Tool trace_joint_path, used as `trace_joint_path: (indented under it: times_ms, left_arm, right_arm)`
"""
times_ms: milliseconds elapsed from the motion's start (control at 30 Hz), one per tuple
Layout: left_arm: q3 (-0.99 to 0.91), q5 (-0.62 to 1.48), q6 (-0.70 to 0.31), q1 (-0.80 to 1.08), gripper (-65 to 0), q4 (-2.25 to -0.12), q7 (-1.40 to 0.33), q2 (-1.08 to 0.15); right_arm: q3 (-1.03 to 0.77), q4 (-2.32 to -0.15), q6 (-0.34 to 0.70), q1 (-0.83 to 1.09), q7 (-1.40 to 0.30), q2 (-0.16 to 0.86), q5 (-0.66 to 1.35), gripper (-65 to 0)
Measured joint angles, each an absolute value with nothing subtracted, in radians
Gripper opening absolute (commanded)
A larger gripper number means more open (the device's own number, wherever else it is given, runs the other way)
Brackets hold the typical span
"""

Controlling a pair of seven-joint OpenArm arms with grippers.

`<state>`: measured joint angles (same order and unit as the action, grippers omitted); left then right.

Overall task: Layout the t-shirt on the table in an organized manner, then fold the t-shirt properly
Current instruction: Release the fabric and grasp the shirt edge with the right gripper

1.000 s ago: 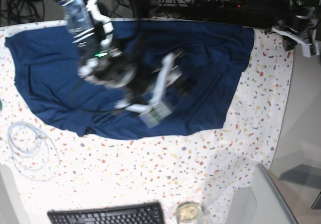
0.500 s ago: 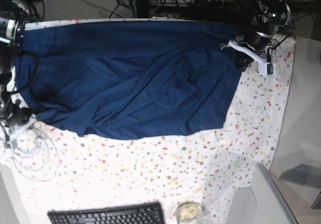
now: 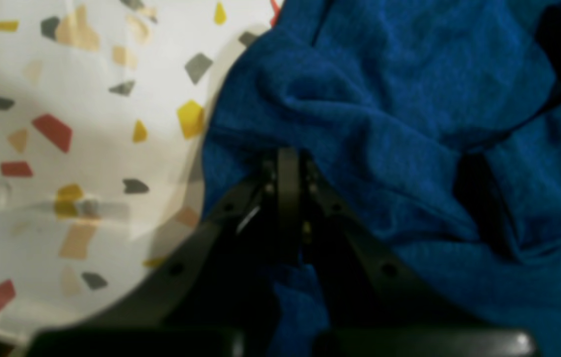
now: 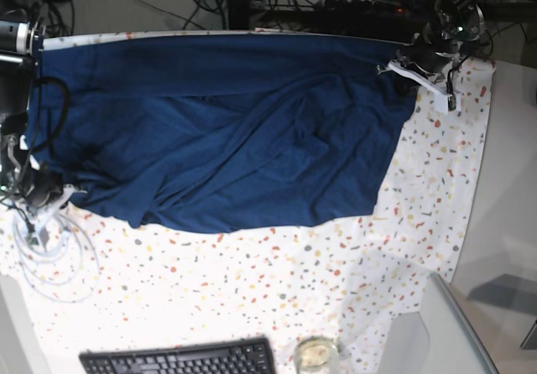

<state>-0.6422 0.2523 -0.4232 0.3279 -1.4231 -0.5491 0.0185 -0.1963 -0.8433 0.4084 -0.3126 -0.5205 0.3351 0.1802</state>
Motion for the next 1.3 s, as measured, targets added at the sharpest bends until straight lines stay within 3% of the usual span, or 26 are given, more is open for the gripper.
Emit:
trace_joint_path:
  times_ms: [300, 633, 900, 1033, 1100, 1233, 1300]
  left_arm:
    - [-0.646, 0.189, -0.453, 0.323, -65.0, -1.315, -0.341, 0.014]
    - [-0.743, 0.191, -0.475, 0.333, -65.0, -1.298, -0.332, 0.016]
    - [-0.752, 0.191, -0.472, 0.347, -65.0, -1.301, -0.328, 0.014]
    - [-0.752, 0.184, -0.468, 0.350, -65.0, -1.328, -0.354, 0.017]
    - [-0.752, 0.166, -0.456, 0.364, -65.0, -1.358, -0.371, 0.020]
    - [-0.754, 0.134, -0.440, 0.390, -65.0, -1.422, -0.422, 0.028]
    - [-0.754, 0.128, -0.437, 0.395, -65.0, -1.448, -0.464, 0.031]
  right_arm:
    - [-0.167, -0.551, 0.404, -0.420, -0.400, 0.347, 0.181, -65.0]
    - [-0.163, -0.369, 0.321, -0.501, -0.239, 0.363, 0.184, -64.8]
    - [-0.168, -0.363, 0.306, -0.498, -0.165, 0.337, 0.180, -64.8]
    - [-0.167, -0.359, 0.165, -0.497, -0.080, 0.319, 0.181, -64.8]
    - [-0.167, -0.359, 0.147, -0.498, -0.063, 0.330, 0.181, -64.8]
    - [-0.171, -0.401, 0.144, -0.489, -0.083, 0.332, 0.180, -65.0]
    - [-0.170, -0.536, 0.186, -0.451, -0.194, 0.327, 0.179, -65.0]
